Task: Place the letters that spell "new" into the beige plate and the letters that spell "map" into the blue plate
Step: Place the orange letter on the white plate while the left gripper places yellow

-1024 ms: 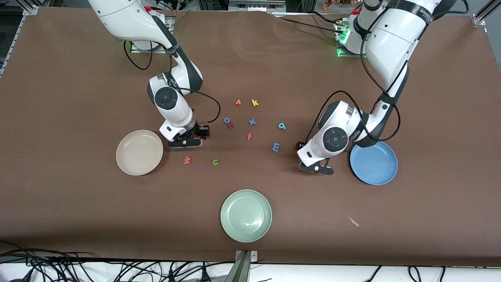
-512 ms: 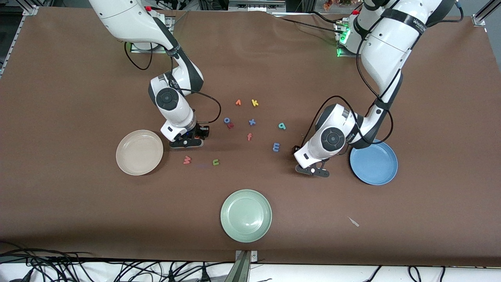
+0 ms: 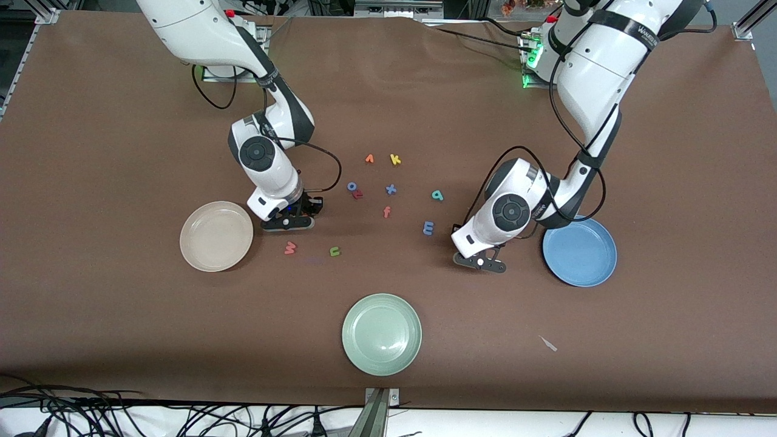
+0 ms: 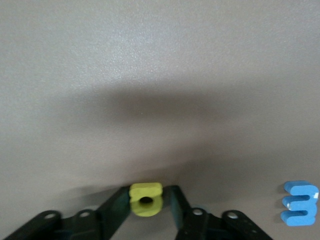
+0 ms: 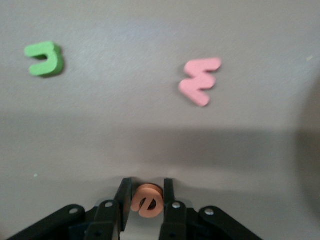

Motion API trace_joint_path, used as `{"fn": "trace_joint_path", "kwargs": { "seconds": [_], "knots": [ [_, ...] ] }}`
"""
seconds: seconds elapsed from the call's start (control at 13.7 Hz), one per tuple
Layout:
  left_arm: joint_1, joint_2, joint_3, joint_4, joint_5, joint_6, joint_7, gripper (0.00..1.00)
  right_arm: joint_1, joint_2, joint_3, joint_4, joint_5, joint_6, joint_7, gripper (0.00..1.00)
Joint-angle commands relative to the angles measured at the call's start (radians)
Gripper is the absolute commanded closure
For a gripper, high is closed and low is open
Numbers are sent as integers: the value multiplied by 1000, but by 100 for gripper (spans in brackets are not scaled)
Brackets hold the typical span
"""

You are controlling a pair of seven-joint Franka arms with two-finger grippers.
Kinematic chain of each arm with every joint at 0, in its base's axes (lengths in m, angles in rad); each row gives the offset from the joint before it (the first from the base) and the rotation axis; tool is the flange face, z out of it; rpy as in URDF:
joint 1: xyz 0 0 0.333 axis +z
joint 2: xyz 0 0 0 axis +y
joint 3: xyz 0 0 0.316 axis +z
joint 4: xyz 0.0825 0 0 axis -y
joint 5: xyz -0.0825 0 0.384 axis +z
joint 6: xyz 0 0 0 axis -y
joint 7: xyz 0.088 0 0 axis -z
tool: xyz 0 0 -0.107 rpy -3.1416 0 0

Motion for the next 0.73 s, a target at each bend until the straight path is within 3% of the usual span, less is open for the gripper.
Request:
{"fn": "trace_joint_path", "kwargs": {
  "seconds": [0.0,0.29,0.51,0.66],
  "knots": [
    [1,-10,10,-24,85,-5,-5,90,-1,-41,-59,36,9,-113,-125,72],
    [7,-31,7,-21,104,-14,-11,91,-1,-78,-168,70,9,-224,-357,72],
    [20,-109,15,-4,107,-132,1,91,-3,-83,-254,55,13,-244,-526,70],
    [65,-143,13,-3,147,-166,65,91,-6,-83,-263,44,16,-235,-547,65]
  ]
}}
